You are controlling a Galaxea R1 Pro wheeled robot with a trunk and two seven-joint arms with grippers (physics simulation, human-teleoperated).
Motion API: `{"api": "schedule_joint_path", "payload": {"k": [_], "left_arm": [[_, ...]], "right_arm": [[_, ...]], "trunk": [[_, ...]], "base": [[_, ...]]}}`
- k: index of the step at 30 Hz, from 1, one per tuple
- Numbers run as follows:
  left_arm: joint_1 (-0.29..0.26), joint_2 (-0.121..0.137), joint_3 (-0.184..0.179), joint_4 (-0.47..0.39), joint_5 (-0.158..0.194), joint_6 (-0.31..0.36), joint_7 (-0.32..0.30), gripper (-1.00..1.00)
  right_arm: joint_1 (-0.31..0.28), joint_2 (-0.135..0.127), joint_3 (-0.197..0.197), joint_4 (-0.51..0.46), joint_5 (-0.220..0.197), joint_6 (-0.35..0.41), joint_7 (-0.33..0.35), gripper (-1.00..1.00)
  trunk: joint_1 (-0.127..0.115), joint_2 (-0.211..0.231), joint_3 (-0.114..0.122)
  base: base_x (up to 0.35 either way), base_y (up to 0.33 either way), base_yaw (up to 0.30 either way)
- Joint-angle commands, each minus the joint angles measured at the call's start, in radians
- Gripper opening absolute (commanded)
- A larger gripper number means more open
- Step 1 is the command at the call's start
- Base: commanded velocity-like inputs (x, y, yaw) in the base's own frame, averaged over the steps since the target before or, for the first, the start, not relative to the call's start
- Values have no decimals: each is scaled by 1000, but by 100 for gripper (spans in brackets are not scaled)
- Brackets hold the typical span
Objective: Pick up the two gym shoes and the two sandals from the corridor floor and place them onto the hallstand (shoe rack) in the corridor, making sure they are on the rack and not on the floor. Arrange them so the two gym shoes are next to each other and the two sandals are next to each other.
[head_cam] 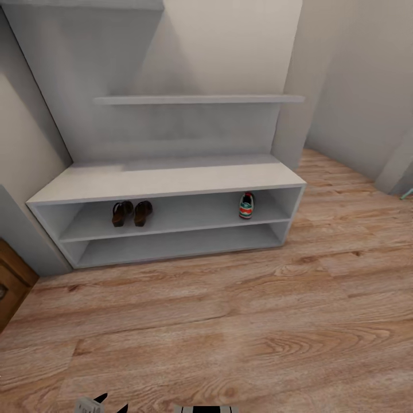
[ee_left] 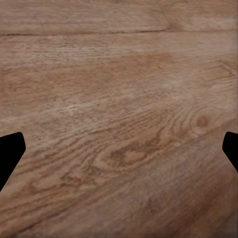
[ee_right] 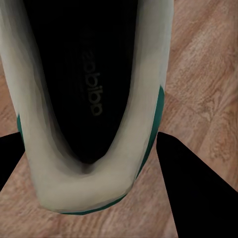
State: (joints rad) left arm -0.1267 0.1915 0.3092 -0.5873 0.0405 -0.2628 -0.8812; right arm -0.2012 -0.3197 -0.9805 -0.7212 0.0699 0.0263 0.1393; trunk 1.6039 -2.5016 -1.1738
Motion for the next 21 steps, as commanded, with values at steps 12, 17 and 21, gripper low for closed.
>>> {"api": "schedule_joint_path", "payload": {"k": [12, 17, 21], "left_arm": [[-1, 3, 8, 1, 2, -1, -5, 100], [-1, 3, 39, 1, 2, -2, -8, 100], [-1, 3, 66, 1, 1, -3, -12, 100]], "right_arm": [[-1, 5, -6, -3, 6, 3, 8, -100], [-1, 6, -6, -2, 6, 3, 8, -100], [-1, 9, -5, 4, 6, 2, 8, -100]], "trunk": [[0, 0, -1], [0, 0, -1], [0, 0, -1]], "base": [[-8, -3, 133], [0, 0, 237], [0, 0, 94]]}}
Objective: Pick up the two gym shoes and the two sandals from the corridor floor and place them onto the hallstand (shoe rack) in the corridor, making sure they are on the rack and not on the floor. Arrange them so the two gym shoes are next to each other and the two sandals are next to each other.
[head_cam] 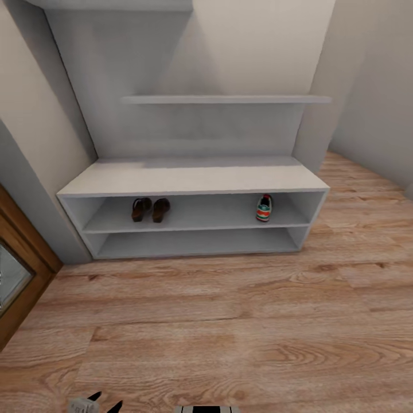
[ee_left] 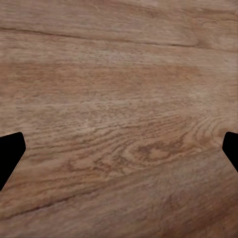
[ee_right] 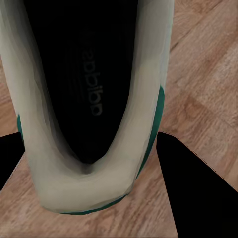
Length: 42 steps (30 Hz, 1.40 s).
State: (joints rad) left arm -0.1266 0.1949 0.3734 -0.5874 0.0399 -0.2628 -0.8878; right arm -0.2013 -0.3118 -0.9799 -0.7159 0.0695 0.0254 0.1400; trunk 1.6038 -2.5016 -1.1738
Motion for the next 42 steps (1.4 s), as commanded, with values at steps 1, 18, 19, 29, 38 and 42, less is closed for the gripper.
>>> {"api": "schedule_joint_path", "payload": {"k": [1, 18, 19, 29, 38, 42], "left_arm": [[-1, 0, 6, 1, 1, -3, -5, 100], [-1, -9, 14, 4, -9, -4, -8, 100], [-1, -9, 14, 4, -9, -4, -8, 100], [-1, -8, 11, 4, -8, -4, -8, 100], [-1, -8, 10, 4, -8, -4, -9, 100], [-1, -9, 10, 5, -8, -4, -9, 100]], "right_arm": [[-1, 3, -6, 0, 7, 3, 8, -100], [-1, 187, 505, -11, 4, 3, 4, -100], [-1, 189, 520, -12, 4, 4, 3, -100], [-1, 269, 581, -156, 5, 14, 0, -100], [-35, 341, 701, -231, 8, 258, -53, -100], [-111, 375, 746, -234, 5, 432, -146, -100]], "trunk": [[0, 0, -1], [0, 0, -1], [0, 0, -1], [0, 0, -1], [0, 0, -1], [0, 0, -1]], "base": [[0, 0, 48], [0, 0, 8], [0, 0, 0], [0, 0, 0], [0, 0, 0], [0, 0, 0]]}}
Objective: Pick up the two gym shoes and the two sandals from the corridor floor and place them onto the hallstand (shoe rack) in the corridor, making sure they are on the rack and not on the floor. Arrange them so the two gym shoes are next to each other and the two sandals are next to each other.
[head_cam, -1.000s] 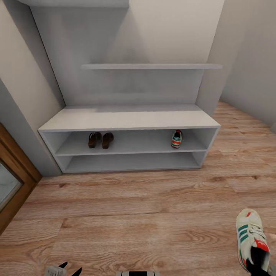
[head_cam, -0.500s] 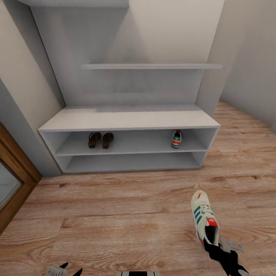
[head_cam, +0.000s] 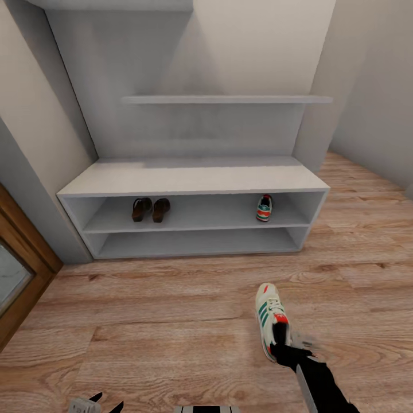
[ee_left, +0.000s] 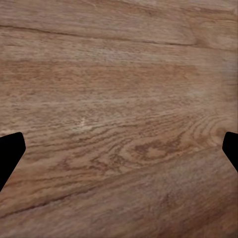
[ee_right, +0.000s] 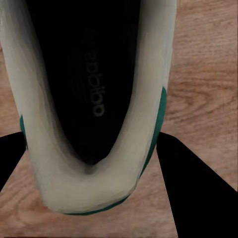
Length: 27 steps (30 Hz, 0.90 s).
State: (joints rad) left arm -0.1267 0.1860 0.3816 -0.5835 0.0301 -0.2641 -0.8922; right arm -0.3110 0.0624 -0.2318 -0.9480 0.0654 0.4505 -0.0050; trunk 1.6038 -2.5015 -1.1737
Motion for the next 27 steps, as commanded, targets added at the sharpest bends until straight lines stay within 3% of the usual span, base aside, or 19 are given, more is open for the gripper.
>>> {"api": "schedule_joint_path", "payload": {"k": [1, 7, 10, 19, 27], "left_arm": [[-1, 0, 2, 1, 2, -3, -5, 100], [-1, 0, 2, 2, 2, -3, -5, 100], [-1, 0, 2, 2, 3, -3, -5, 100], [-1, 0, 2, 2, 3, -3, -5, 100], [-1, 2, 3, 2, 4, -3, -5, 100]], "right_arm": [[-37, 23, 10, 1, 9, 56, -45, -100], [-160, 112, 34, 10, 8, 137, -228, -100], [-210, 112, 53, 21, 7, 147, -273, -100], [-319, 112, 104, 32, 5, 153, -302, -100], [-339, 112, 109, 32, 4, 154, -302, -100]], "trunk": [[0, 0, -1], [0, 0, -1], [0, 0, -1], [0, 0, -1], [0, 0, -1]], "base": [[0, 0, 0], [0, 0, 0], [0, 0, 0], [0, 0, 0], [0, 0, 0]]}}
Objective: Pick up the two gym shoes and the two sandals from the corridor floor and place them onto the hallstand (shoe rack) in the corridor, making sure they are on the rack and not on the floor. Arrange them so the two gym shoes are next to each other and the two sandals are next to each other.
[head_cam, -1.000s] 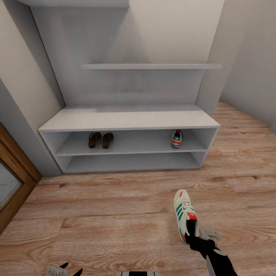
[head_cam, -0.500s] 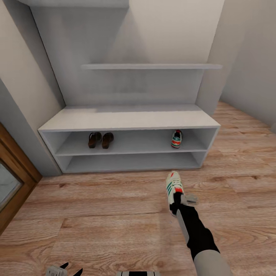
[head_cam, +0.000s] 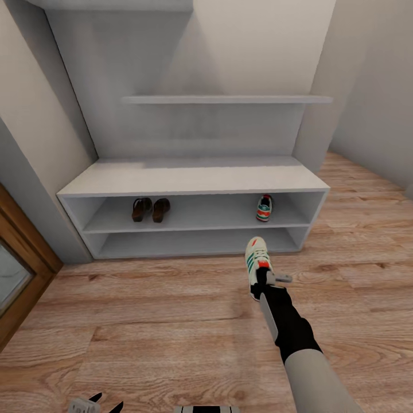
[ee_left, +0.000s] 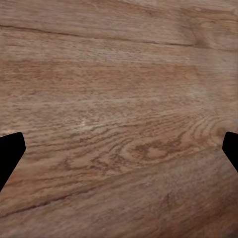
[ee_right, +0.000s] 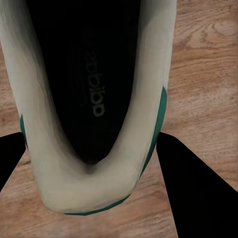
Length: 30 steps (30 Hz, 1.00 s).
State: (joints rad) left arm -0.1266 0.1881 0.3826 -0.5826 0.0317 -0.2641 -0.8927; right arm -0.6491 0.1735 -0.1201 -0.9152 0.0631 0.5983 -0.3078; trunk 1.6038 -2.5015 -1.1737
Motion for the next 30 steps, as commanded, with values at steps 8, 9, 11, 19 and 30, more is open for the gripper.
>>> {"api": "schedule_joint_path", "payload": {"k": [8, 9, 11, 19, 30], "left_arm": [[-1, 3, 9, -1, 10, 0, -56, 100], [-1, 4, 10, -1, 9, 1, -68, 100], [-3, 4, 13, -2, 5, 9, -119, 100], [-11, -2, 3, -10, 1, 59, -209, 100], [-8, -3, 0, -7, 0, 65, -212, 100]], "right_arm": [[-3, 1, -1, -1, 7, 6, 0, -100], [-3, 1, -1, -1, 7, 6, 0, -100], [-3, 1, -1, -3, 7, 6, 0, -100], [-3, 1, 0, -6, 7, 7, 0, -100], [-3, 1, 1, -5, 7, 6, -1, -100]], "trunk": [[0, 0, -1], [0, 0, -1], [0, 0, -1], [0, 0, -1], [0, 0, -1]], "base": [[0, 0, 0], [0, 0, 0], [0, 0, 0], [66, 11, 0], [105, 18, 0]]}}
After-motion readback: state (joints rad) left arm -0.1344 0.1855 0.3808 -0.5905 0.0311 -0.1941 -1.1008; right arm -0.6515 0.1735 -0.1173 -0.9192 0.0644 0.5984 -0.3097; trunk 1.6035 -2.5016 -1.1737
